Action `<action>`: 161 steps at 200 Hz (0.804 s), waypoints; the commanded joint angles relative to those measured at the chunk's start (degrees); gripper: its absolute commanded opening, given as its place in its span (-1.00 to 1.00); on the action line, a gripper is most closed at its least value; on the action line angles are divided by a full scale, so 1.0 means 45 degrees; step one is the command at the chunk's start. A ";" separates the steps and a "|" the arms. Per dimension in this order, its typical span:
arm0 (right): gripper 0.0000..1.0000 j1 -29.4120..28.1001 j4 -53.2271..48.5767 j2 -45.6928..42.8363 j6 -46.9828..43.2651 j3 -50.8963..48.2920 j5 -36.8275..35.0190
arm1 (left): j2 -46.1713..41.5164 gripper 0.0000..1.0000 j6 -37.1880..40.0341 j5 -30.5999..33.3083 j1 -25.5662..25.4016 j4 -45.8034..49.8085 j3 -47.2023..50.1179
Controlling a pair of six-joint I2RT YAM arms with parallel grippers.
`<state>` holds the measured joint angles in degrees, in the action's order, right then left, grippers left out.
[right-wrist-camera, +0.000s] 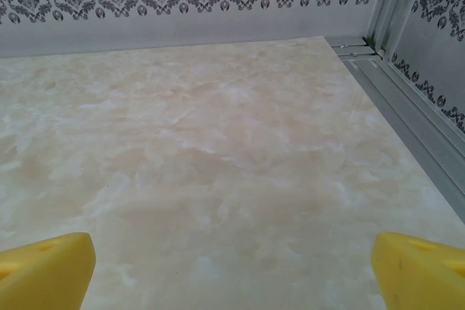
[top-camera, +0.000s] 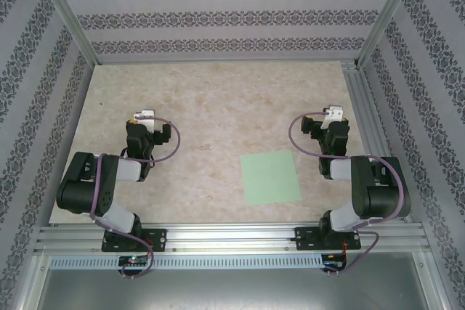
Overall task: Fold a paper plane with a square sheet of paper (fold left side to right side)
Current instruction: Pick up the square sheet of paper from the bottom-center of the table.
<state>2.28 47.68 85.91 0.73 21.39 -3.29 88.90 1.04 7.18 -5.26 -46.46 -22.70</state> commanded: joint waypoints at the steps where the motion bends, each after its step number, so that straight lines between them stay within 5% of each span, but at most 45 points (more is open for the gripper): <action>1: 0.96 -0.0011 -0.1180 -0.1125 0.0541 0.0596 -0.1019 | -0.1647 1.00 -0.0284 0.0229 0.0176 0.3016 -0.1212; 19: 0.96 0.0077 -0.6106 -0.2806 0.1596 0.2180 -0.2361 | -0.3179 1.00 -0.0777 -0.0069 0.0157 0.6026 -0.2184; 39: 0.96 0.0069 -0.8872 -0.4436 0.2055 0.2803 -0.2603 | -0.4622 1.00 -0.2906 -0.0506 0.0116 0.7809 -0.2544; 78: 0.96 -0.0058 -1.4694 -0.7369 0.4723 0.3782 -0.1327 | -0.5404 1.00 -0.6651 -0.3188 -0.0494 1.1582 -0.3594; 114: 0.96 -0.0854 -1.8129 -0.8992 0.6919 0.3607 0.0465 | -0.5705 1.00 -0.7749 -0.4164 -0.3410 1.2914 -0.3845; 161: 0.96 -0.2933 -2.1025 -1.0004 0.8766 0.2586 0.0645 | -0.4599 1.00 -0.9585 -0.4823 -0.7258 1.2628 -0.3976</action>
<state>-7.75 -36.12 43.24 33.34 36.25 -2.66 65.63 -34.96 -11.51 -31.83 8.93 -38.98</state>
